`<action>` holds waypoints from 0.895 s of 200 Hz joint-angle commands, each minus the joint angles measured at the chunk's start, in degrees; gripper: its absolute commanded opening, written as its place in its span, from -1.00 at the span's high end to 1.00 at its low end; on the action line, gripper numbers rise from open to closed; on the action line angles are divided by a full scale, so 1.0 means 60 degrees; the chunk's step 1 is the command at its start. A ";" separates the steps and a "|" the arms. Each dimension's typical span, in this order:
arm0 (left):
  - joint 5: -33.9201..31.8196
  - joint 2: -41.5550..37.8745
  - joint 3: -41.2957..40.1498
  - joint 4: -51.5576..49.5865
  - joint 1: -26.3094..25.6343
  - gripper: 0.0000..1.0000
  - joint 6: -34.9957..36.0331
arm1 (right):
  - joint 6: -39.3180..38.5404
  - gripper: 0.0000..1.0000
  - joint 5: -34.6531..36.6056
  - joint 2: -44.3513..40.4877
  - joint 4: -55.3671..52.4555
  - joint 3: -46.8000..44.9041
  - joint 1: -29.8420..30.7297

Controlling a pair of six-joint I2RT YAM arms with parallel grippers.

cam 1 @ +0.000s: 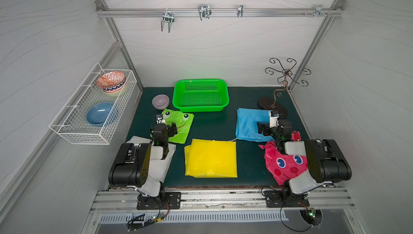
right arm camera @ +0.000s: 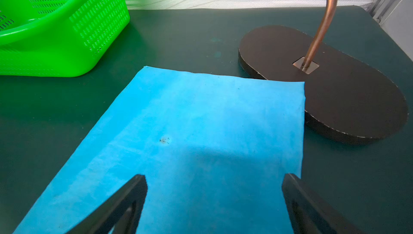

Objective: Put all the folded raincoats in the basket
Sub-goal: Move the basket to the center of the board.

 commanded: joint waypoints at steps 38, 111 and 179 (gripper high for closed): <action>-0.0081 0.0071 0.0314 0.0398 -0.0035 -1.00 0.0116 | -0.0069 -0.98 -0.0087 0.0147 0.0109 0.0185 -0.0035; -0.0082 0.0073 0.0314 0.0398 -0.0035 -1.00 0.0111 | 0.0035 -0.98 -0.0280 0.0147 0.0153 0.0164 -0.0157; -0.0049 0.0093 0.0364 0.0342 -0.0035 -1.00 0.0113 | 0.0082 -0.98 -0.0291 0.0158 0.0150 0.0169 -0.0205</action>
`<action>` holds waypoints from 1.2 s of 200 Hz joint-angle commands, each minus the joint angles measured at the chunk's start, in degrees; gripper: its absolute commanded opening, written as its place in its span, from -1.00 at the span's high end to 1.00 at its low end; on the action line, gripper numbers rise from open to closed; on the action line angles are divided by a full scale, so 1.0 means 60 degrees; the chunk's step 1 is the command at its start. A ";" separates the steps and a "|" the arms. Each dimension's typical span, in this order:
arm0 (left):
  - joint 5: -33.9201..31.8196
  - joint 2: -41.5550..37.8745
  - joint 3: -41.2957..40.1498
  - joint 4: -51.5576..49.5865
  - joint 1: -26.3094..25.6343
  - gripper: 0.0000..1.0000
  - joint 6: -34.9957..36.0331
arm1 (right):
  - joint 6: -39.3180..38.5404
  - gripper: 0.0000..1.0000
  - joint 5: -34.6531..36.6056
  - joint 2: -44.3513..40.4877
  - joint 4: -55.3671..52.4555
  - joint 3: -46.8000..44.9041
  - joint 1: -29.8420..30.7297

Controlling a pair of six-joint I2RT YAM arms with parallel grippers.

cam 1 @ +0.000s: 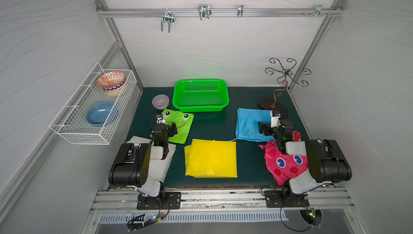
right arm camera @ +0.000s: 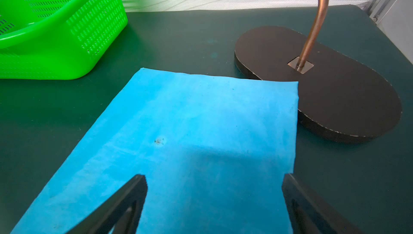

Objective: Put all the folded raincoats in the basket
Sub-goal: Move the basket to the center of the board.

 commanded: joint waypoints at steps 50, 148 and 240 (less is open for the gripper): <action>-0.0044 0.0112 0.0376 0.0343 -0.0035 -1.00 0.0111 | 0.0044 -0.98 0.0132 0.0125 0.0099 0.0171 0.0055; 0.0382 -0.0137 0.0558 -0.0161 -0.0035 -1.00 0.0299 | 0.0938 -0.98 0.0812 -0.2763 -0.1989 0.0258 -0.0196; 0.3368 -0.2206 0.5095 -0.9901 -0.0035 -0.99 0.1118 | 0.3813 -0.98 0.0128 -0.5662 -0.8155 0.3718 0.1019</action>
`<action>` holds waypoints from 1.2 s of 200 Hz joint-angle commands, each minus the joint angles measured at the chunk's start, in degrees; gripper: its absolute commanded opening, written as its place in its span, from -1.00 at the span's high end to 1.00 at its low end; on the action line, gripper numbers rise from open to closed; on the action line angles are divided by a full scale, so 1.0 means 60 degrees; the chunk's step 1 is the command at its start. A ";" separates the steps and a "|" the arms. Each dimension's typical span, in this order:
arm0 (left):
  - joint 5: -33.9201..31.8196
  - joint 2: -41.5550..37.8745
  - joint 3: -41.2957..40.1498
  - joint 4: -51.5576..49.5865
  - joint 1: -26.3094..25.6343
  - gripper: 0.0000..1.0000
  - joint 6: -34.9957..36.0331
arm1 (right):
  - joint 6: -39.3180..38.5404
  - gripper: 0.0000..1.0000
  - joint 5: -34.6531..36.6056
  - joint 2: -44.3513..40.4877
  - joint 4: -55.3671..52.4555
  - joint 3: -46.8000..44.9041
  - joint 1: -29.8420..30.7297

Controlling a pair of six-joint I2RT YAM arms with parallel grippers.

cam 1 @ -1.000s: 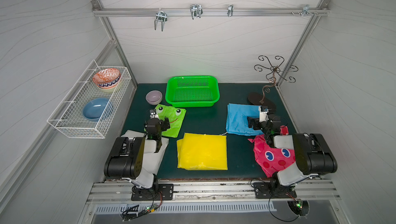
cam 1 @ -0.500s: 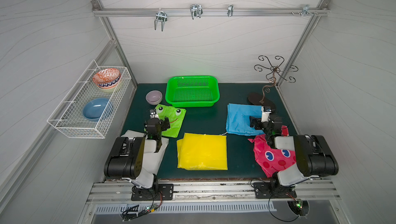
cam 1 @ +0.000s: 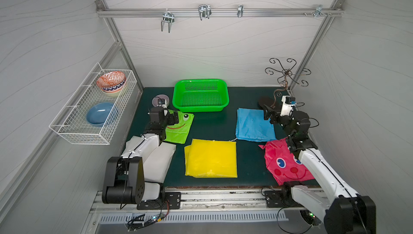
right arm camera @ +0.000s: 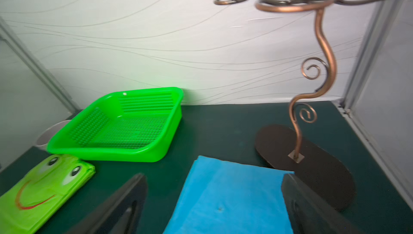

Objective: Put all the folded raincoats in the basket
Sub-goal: Move the basket to the center of the board.

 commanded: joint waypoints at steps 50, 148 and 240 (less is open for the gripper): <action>0.2473 -0.0619 0.3301 -0.7214 -0.0035 -0.99 0.0771 | 0.5457 -0.98 0.2713 0.0142 -0.6517 0.2553 -0.0325; 0.1869 -0.1280 0.3257 -0.9829 0.0067 -0.99 0.2630 | 0.4116 -0.98 0.0840 0.2628 -0.4035 0.2554 0.4895; 0.4316 -0.0656 0.2277 -1.0139 0.0136 -0.99 0.3272 | 0.4053 -0.98 -0.0705 0.4281 -0.5219 0.2779 0.6516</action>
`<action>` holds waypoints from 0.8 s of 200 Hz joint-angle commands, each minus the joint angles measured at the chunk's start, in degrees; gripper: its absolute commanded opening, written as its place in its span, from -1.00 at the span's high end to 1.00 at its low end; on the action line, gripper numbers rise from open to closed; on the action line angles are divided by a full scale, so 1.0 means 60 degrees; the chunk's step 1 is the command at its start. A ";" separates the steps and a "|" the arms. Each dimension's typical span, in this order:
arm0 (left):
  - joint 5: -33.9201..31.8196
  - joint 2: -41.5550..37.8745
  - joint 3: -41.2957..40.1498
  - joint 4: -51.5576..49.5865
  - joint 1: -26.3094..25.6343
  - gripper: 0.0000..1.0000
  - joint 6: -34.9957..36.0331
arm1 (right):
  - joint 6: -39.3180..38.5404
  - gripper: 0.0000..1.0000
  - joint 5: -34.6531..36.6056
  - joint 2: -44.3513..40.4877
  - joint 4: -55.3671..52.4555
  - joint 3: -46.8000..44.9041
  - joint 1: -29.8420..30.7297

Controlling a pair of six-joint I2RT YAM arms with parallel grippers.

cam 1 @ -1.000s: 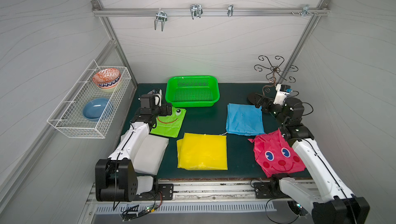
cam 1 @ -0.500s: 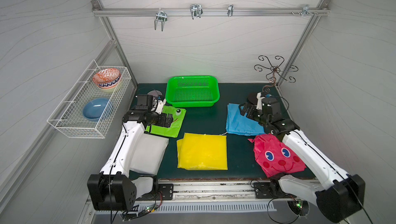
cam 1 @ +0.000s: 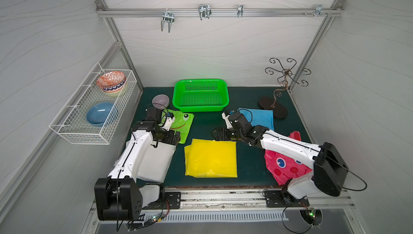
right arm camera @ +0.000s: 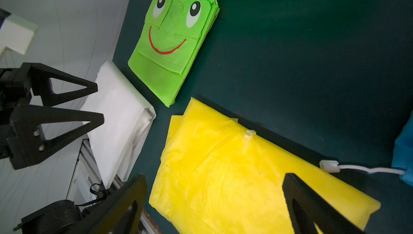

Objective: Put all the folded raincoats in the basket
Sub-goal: Move the basket to the center of the board.

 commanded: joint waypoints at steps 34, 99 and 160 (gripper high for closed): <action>0.1822 0.1415 0.0611 -0.0868 -0.1159 -0.99 0.1145 | -0.1493 -0.98 -0.2468 -0.1014 -0.1878 -0.1066 -0.1241; 0.1611 0.1747 0.0392 0.0248 -0.1540 -0.99 0.0509 | -0.1508 -0.98 -0.0863 -0.0948 -0.1952 -0.0282 -0.2416; -0.0471 0.0220 -0.0596 0.1829 -0.1418 -0.99 -0.0003 | 0.0002 -0.97 0.3019 0.2789 -0.1680 0.3933 -0.2448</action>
